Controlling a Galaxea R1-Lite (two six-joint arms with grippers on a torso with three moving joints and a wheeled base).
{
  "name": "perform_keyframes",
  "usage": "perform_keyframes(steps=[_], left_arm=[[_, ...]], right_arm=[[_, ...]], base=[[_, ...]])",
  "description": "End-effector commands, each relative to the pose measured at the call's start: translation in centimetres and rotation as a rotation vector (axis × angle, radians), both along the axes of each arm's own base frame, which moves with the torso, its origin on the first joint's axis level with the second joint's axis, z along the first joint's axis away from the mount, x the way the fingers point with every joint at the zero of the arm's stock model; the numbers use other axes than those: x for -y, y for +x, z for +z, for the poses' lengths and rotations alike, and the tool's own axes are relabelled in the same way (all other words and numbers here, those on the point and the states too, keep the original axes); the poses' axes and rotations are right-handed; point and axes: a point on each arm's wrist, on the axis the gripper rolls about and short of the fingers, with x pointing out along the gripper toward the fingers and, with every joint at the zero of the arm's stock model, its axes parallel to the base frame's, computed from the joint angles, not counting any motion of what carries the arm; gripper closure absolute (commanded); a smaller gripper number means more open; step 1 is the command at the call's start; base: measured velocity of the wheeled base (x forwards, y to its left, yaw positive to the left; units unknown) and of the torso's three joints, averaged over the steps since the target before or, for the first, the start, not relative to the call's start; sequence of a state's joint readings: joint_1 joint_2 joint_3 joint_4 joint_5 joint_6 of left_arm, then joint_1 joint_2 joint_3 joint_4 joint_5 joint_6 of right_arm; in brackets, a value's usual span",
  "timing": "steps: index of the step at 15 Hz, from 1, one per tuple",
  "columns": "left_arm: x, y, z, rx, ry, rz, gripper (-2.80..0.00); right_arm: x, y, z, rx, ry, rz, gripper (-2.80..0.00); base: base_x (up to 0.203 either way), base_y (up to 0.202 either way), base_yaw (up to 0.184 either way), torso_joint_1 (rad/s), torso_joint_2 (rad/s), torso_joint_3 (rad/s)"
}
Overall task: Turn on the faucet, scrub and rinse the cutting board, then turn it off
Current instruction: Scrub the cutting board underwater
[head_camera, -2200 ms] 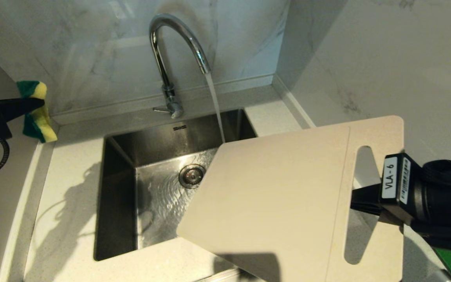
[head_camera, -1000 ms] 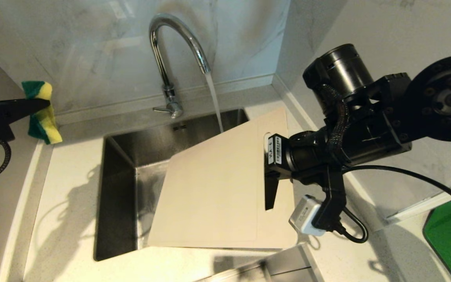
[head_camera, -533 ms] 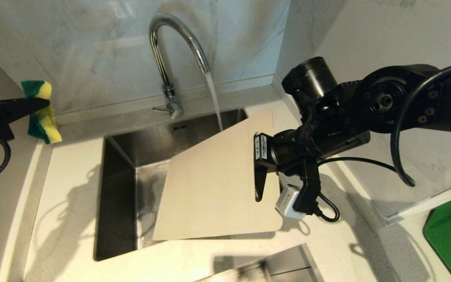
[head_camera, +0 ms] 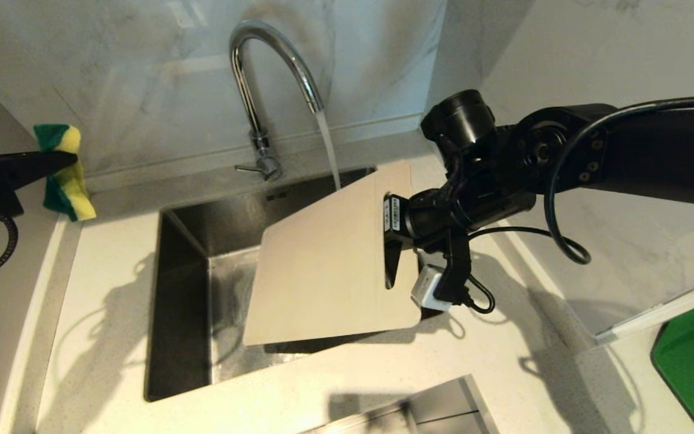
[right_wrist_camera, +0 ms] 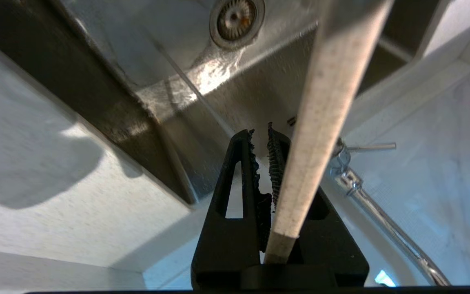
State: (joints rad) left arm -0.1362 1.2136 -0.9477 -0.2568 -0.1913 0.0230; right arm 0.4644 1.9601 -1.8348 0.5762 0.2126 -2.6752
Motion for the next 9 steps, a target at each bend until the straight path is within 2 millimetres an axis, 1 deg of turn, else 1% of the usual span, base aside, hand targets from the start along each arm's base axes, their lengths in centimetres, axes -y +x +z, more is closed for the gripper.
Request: perform_keyframes(steps=[1, 3, 6, 9], left_arm=[[0.0, 0.1, 0.0, 0.000, 0.000, -0.001, 0.00], [0.0, 0.3, -0.1, -0.006, 0.001, 0.001, 0.00], [0.0, 0.5, -0.2, -0.012, 0.002, 0.001, 0.00], [0.0, 0.6, -0.3, -0.015, 0.002, 0.002, 0.00]], right_arm=[[-0.2, 1.5, -0.2, 0.020, -0.004, 0.000, 0.00], [0.2, 2.5, -0.3, 0.030, 0.000, -0.020, 0.00], [0.0, 3.5, -1.0, 0.024, -0.001, -0.024, 0.00], [-0.2, 4.0, -1.5, 0.022, 0.000, -0.024, 0.00]], base=[[0.000, 0.000, 0.000, 0.000, 0.00, 0.000], [0.000, 0.000, 0.000, 0.000, 0.00, 0.000], [0.000, 0.000, 0.000, 0.000, 0.00, 0.000], [0.000, 0.000, 0.000, 0.000, 0.00, 0.000]])
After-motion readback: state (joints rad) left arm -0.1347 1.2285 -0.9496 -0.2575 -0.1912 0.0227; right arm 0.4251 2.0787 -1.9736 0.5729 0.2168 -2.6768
